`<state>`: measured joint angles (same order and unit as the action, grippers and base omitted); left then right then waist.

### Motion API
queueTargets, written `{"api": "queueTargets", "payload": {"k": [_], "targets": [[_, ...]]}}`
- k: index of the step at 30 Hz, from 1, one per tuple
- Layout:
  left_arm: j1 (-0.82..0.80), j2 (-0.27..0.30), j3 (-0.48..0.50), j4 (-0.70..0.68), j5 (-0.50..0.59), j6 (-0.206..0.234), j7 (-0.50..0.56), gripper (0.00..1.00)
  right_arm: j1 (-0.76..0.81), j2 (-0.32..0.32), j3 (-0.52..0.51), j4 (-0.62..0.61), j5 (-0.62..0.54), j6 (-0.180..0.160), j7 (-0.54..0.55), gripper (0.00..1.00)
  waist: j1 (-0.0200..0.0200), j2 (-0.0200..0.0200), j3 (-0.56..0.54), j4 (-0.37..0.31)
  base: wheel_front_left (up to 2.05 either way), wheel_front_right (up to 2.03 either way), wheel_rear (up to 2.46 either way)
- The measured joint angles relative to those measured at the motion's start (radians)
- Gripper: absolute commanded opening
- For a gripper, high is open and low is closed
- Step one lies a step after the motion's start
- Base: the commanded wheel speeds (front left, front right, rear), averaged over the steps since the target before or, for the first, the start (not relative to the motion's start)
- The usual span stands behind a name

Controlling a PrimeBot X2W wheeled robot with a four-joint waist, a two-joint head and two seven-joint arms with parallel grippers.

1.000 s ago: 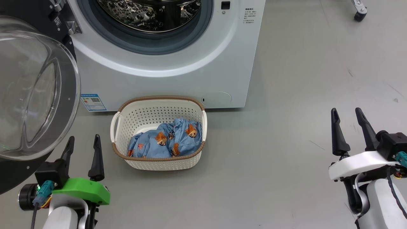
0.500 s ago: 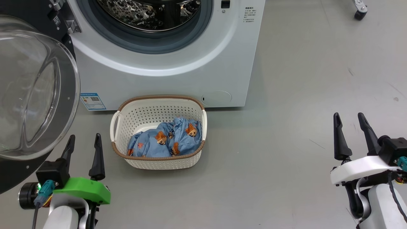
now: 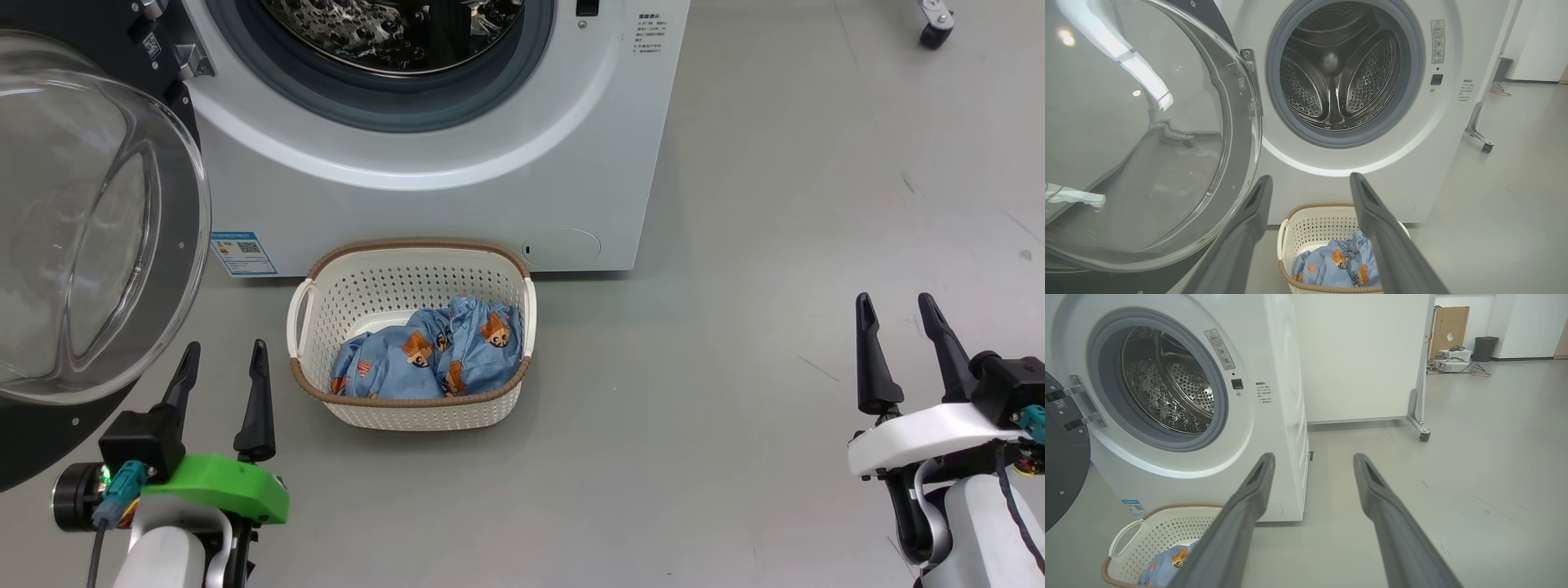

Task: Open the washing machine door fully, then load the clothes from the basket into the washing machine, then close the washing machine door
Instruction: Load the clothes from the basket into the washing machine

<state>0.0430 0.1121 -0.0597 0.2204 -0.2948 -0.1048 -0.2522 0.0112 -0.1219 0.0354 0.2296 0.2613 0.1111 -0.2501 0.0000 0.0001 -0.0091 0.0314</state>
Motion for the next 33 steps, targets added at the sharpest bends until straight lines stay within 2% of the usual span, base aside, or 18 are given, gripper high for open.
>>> {"api": "queueTargets", "payload": {"k": [20, 33], "targets": [[0.000, 0.000, 0.000, 0.003, 0.015, -0.002, 0.000, 1.00, 0.000, 0.003, -0.004, 0.001, -0.003, 0.001, 0.000, 1.00, 0.0000, 0.0000, 0.006, 0.010, 0.02, -0.02, 0.00], [0.000, -0.001, 0.011, 0.015, 0.021, -0.002, 0.000, 1.00, 0.000, 0.007, -0.002, 0.006, -0.003, 0.001, 0.000, 1.00, 0.0000, 0.0000, 0.006, 0.020, 0.45, -0.45, 0.00]]}}
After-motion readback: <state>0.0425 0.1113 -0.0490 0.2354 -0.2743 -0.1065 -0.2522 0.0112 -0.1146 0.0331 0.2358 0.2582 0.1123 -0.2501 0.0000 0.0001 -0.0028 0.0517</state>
